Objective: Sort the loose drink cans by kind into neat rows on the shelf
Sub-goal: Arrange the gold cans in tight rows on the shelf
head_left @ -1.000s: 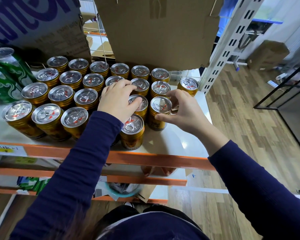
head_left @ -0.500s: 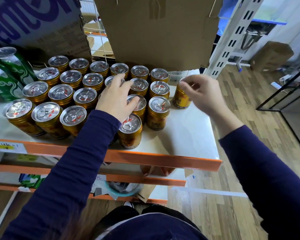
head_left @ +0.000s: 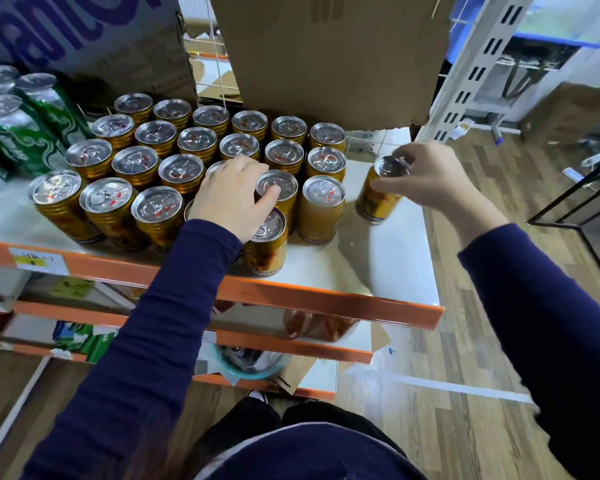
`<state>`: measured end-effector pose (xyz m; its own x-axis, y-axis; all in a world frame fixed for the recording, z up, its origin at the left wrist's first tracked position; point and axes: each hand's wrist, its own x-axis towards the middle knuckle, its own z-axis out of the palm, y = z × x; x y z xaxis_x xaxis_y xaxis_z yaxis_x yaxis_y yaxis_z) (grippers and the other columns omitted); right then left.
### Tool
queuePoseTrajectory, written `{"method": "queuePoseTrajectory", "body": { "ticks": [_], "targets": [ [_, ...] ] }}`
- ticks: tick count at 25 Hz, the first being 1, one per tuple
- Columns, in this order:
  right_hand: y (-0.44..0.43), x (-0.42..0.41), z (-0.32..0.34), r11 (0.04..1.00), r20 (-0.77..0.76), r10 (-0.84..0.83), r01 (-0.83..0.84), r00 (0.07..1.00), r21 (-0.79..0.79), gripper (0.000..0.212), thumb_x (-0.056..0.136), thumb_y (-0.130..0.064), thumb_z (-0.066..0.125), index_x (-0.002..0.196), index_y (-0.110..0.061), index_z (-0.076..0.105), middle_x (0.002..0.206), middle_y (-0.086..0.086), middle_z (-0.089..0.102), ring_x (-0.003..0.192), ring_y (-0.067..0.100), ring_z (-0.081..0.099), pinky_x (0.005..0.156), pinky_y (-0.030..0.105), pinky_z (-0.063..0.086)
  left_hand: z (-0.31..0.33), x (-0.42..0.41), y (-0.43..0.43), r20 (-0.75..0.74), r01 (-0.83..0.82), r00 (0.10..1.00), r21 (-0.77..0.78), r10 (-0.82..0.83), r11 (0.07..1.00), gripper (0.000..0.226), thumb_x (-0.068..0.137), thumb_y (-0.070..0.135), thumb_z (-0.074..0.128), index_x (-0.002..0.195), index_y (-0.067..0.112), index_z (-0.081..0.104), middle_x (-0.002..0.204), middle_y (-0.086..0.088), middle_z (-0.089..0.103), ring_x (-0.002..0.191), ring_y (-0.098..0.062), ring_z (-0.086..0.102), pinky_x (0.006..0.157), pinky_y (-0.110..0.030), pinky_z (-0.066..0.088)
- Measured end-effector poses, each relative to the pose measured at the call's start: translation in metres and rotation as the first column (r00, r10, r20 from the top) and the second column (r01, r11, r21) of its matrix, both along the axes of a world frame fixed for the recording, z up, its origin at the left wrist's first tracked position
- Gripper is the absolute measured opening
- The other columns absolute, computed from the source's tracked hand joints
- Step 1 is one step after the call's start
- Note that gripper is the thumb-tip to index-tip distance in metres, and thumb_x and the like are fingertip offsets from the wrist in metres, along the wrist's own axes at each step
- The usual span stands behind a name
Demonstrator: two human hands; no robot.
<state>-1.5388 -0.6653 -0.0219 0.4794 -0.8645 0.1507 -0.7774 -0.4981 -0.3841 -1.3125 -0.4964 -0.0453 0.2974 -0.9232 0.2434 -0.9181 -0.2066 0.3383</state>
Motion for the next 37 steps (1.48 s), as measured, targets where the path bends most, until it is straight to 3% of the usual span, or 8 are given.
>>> {"method": "queuePoseTrajectory", "body": {
  "ticks": [3,7,9,12,17,23,28,37],
  "targets": [
    [0.030,-0.016,0.008,0.994,0.041,0.062,-0.066,0.997,0.085,0.044,0.063,-0.034,0.082,0.099,-0.013,0.068,0.093,0.006,0.064,0.087,0.023,0.058,0.070,0.032,0.045,-0.002,-0.001,0.000,0.008,-0.016,1.000,-0.025,0.016,1.000,0.041,0.095,0.034,0.050,0.128,0.010,0.057,0.128,-0.008,0.057,0.118,-0.027,0.052,0.101,-0.045,0.040],
    [0.070,-0.010,0.023,0.932,0.044,0.322,-0.325,0.946,0.163,0.055,0.057,-0.032,0.088,0.107,-0.018,0.069,0.101,0.001,0.061,0.093,0.018,0.058,0.080,0.038,0.052,-0.001,0.000,0.000,-0.013,-0.016,1.000,-0.020,0.015,1.000,0.041,0.095,0.033,0.051,0.129,0.010,0.056,0.131,-0.009,0.054,0.121,-0.026,0.050,0.103,-0.044,0.038],
    [0.084,0.005,0.027,0.898,0.083,0.403,-0.412,0.911,0.158,0.056,0.058,-0.034,0.087,0.110,-0.019,0.070,0.100,-0.001,0.061,0.093,0.015,0.057,0.079,0.036,0.052,0.001,0.002,0.000,-0.061,0.000,0.998,-0.018,-0.001,1.000,0.041,0.096,0.031,0.052,0.130,0.009,0.056,0.134,-0.009,0.052,0.124,-0.026,0.047,0.105,-0.042,0.036],
    [0.099,0.027,0.017,0.872,0.008,0.480,-0.478,0.877,0.104,0.061,0.061,-0.037,0.087,0.115,-0.015,0.068,0.103,0.003,0.059,0.091,0.018,0.055,0.079,0.036,0.050,0.007,0.007,0.006,-0.107,0.037,0.993,-0.059,-0.043,0.998,0.039,0.096,0.029,0.052,0.130,0.010,0.055,0.134,-0.008,0.052,0.124,-0.024,0.048,0.103,-0.037,0.036],
    [0.112,0.034,0.002,0.922,0.006,0.381,-0.380,0.925,0.077,0.061,0.060,-0.036,0.087,0.113,-0.014,0.067,0.104,0.004,0.057,0.083,0.015,0.052,0.079,0.034,0.051,0.009,0.017,0.025,0.011,0.071,0.997,-0.022,-0.071,0.997,0.041,0.097,0.034,0.048,0.132,0.013,0.053,0.132,-0.008,0.054,0.121,-0.026,0.051,0.100,-0.047,0.041],
    [0.127,0.037,-0.010,0.979,0.080,0.189,-0.194,0.979,0.060,0.058,0.058,-0.037,0.089,0.105,-0.015,0.065,0.096,0.000,0.054,0.081,0.017,0.054,0.073,0.030,0.046,-0.001,0.021,0.036,0.072,0.083,0.994,0.028,-0.085,0.996,0.044,0.100,0.034,0.040,0.138,0.013,0.048,0.140,-0.005,0.049,0.132,-0.021,0.040,0.107,-0.042,0.035],
    [0.140,0.035,-0.016,0.986,0.129,0.142,-0.152,0.981,0.072,0.069,0.064,-0.035,0.087,0.124,-0.012,0.061,0.105,-0.003,0.051,0.088,0.020,0.057,0.079,0.037,0.053,-0.001,0.023,0.039,0.066,0.109,0.992,0.039,-0.112,0.993,0.045,0.100,0.033,0.039,0.140,0.012,0.046,0.142,-0.005,0.047,0.133,-0.022,0.039,0.107,-0.043,0.032],
    [0.161,0.039,-0.018,0.999,0.075,0.046,-0.045,0.996,-0.017,0.065,0.075,-0.030,0.079,0.132,-0.010,0.056,0.122,0.012,0.059,0.110,0.028,0.057,0.093,0.033,0.043,0.001,0.032,0.063,0.086,0.175,0.980,0.038,-0.178,0.984,0.047,0.100,0.032,0.041,0.139,0.007,0.046,0.140,-0.009,0.048,0.129,-0.024,0.044,0.106,-0.040,0.034]
  ]
}}
